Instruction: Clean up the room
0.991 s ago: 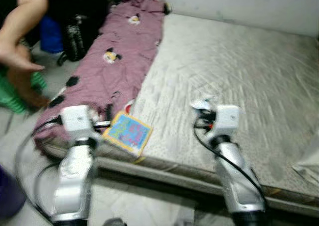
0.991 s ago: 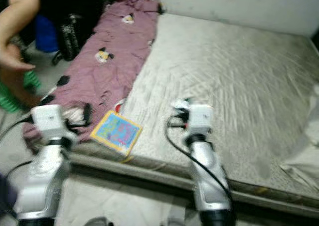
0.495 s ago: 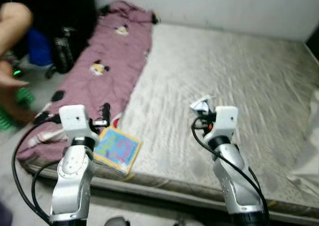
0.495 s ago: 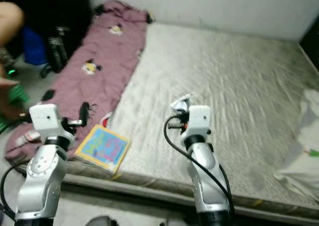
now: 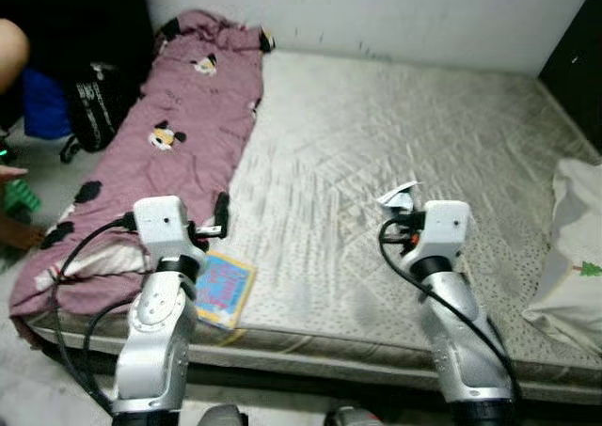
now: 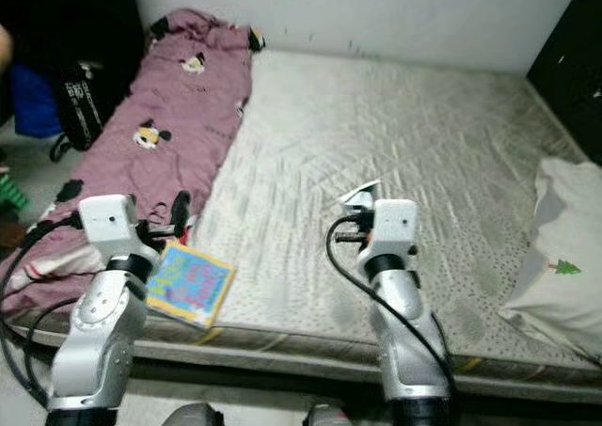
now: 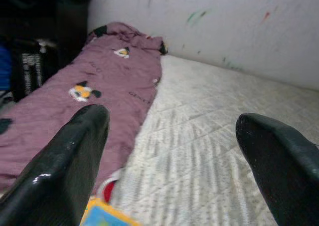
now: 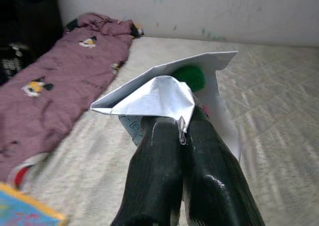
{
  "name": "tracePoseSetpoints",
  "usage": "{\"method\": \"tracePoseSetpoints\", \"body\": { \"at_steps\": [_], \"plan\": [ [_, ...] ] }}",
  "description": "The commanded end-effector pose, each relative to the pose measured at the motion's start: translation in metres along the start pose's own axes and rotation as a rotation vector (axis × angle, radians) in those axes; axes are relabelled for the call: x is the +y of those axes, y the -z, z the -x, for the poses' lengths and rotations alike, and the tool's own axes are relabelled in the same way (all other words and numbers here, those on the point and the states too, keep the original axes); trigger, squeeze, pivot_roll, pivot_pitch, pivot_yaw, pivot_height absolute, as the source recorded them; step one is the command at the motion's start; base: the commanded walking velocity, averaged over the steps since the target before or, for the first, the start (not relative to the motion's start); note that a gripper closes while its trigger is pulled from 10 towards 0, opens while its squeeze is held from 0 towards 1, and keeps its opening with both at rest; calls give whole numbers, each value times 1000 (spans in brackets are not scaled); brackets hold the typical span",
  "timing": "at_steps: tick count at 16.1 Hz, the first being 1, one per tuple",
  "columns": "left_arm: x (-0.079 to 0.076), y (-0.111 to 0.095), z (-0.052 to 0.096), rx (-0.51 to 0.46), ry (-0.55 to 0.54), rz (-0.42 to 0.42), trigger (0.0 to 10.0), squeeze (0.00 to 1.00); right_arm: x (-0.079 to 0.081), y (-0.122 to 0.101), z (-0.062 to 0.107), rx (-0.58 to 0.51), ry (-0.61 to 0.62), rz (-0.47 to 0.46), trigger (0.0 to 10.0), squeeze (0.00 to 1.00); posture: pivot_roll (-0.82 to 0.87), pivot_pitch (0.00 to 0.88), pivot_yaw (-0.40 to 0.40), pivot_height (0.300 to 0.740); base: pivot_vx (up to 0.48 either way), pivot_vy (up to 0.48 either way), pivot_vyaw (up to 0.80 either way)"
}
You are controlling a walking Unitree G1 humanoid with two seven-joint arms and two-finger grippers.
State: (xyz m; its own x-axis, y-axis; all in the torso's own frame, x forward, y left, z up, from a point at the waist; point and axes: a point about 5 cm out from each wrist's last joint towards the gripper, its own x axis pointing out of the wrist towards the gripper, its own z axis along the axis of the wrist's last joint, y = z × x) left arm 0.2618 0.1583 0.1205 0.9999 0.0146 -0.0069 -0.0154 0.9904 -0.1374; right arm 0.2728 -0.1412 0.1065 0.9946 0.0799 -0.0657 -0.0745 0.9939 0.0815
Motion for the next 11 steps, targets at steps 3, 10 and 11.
{"method": "tracePoseSetpoints", "body": {
  "at_steps": [3, 10, 11],
  "plan": [
    [2, 0, 0, 5, -8, -2, 10000, 0, 1, -1, -1, 1, -13, 6, 10000, 0, -18, 44, -36, 740, 0, 480, 0],
    [2, 1, 0, 5, -13, 3, 10000, 0, 5, 1, -1, 11, -49, 16, 10000, 0, -19, 35, -39, 740, 0, 480, 0],
    [1, 1, 0, 4, -13, 3, 10000, 0, 6, 1, -1, 10, -58, 19, 10000, 0, -18, 36, -40, 740, 0, 480, 0]
  ]
}}
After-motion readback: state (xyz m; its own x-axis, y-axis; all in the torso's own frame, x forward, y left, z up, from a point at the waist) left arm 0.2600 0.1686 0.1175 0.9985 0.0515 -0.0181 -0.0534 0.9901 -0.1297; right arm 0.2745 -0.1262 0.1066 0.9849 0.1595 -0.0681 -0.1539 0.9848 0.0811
